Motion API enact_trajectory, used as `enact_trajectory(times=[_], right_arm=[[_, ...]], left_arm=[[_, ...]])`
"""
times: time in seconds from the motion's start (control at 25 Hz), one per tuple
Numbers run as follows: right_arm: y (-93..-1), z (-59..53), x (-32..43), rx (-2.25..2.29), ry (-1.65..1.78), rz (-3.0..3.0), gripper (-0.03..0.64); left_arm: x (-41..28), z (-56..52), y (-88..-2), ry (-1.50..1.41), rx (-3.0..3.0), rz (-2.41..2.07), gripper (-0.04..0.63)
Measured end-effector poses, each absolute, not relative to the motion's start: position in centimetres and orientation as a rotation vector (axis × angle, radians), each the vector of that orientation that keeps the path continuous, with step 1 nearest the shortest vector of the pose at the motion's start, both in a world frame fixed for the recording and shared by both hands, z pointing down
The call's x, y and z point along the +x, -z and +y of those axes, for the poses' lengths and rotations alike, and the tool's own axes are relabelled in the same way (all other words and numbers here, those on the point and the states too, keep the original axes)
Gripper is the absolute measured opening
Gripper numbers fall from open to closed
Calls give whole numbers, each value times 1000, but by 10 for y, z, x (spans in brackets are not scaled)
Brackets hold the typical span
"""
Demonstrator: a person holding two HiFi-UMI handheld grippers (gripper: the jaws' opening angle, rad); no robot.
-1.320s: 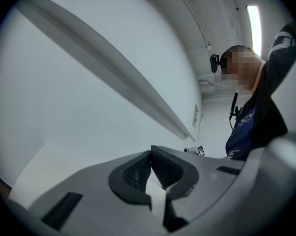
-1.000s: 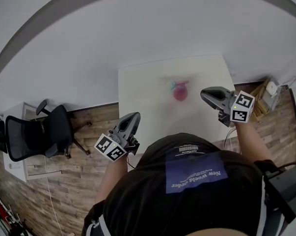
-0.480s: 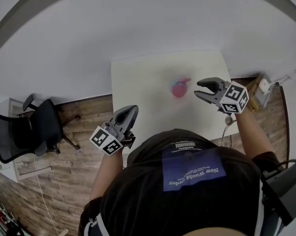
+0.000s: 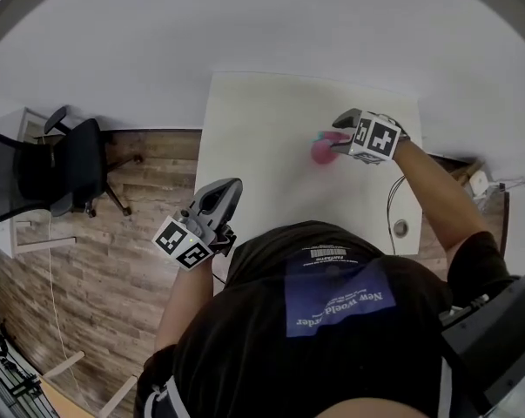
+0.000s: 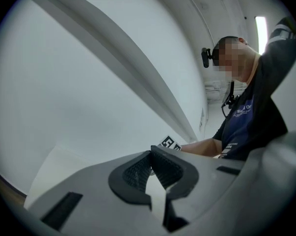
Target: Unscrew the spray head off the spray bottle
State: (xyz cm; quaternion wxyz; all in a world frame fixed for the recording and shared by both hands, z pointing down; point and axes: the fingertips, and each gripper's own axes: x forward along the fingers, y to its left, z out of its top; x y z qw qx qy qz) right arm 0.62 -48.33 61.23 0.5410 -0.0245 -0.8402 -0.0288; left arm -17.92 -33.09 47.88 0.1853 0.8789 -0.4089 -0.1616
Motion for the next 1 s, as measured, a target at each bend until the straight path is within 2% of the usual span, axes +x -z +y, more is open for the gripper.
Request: enact_trajectory(times=[0.4, 0.44, 0.48, 0.8, 1.0], right_arm=[[-654, -481, 4, -126, 57, -1814, 192], [-657, -481, 5, -123, 68, -1811, 186], [-659, -482, 5, -119, 75, -1812, 153], [-649, -482, 5, -85, 68, -1846, 137], [-608, -477, 8, 35, -163, -2096, 137]], left_arm=[[-195, -327, -489, 481, 2451, -1171, 5], [-195, -327, -490, 483, 2450, -1167, 5], [-195, -326, -490, 486, 2450, -1163, 3], [-194, -326, -492, 488, 2461, -1124, 3], [-186, -328, -484, 484, 2491, -1072, 4]])
